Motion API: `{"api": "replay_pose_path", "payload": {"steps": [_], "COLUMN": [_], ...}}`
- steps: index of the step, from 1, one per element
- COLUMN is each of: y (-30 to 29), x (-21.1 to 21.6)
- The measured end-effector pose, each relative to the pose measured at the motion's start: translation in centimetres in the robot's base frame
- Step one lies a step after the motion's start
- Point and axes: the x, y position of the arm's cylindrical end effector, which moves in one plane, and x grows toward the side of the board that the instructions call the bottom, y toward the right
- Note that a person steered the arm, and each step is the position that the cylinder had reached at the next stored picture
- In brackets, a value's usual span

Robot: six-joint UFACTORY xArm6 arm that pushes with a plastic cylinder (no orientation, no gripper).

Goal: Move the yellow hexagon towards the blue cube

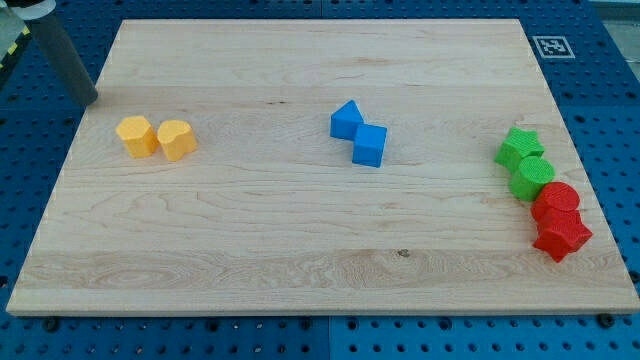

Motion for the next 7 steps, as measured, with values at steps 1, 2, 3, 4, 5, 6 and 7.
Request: {"api": "replay_pose_path", "payload": {"steps": [1, 2, 3, 4, 5, 6, 7], "y": [0.3, 3.1, 8.3, 12.7, 13.0, 16.3, 21.6], "x": [3.7, 5.9, 5.9, 5.9, 5.9, 6.8, 10.0]}}
